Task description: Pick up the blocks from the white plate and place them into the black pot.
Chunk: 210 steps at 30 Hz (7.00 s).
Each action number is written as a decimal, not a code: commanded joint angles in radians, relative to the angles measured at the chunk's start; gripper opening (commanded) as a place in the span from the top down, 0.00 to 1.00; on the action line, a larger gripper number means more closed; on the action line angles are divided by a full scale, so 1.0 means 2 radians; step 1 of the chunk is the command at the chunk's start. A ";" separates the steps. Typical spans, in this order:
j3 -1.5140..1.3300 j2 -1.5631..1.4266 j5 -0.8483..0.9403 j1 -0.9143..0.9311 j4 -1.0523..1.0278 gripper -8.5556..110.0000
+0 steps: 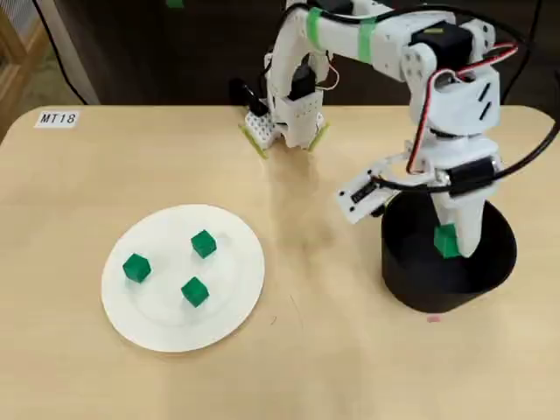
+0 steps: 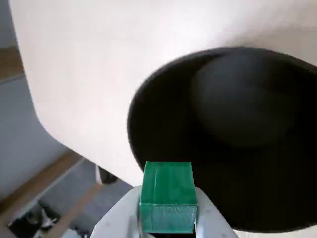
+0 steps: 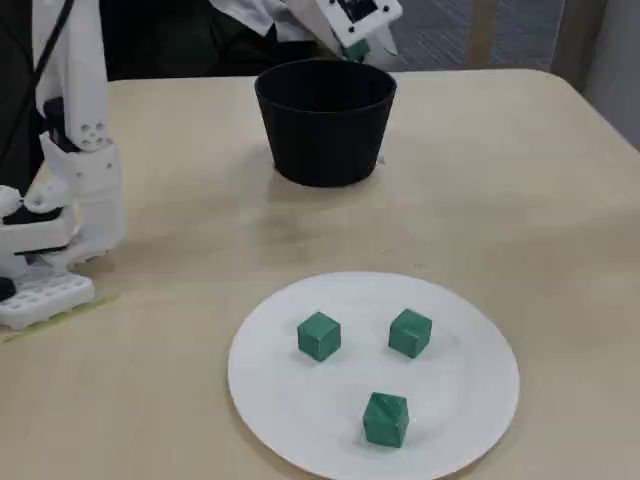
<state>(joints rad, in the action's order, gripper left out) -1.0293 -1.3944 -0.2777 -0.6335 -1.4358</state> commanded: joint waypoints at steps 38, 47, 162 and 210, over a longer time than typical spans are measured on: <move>0.029 0.038 0.136 0.499 -0.036 0.95; -0.088 -0.002 0.138 0.577 0.013 0.95; -0.153 0.117 -0.115 0.595 0.193 0.86; 0.097 -0.029 0.126 -0.048 -0.110 0.95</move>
<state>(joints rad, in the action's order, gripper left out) -0.8330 -1.4404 -0.0107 -0.7087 -1.6506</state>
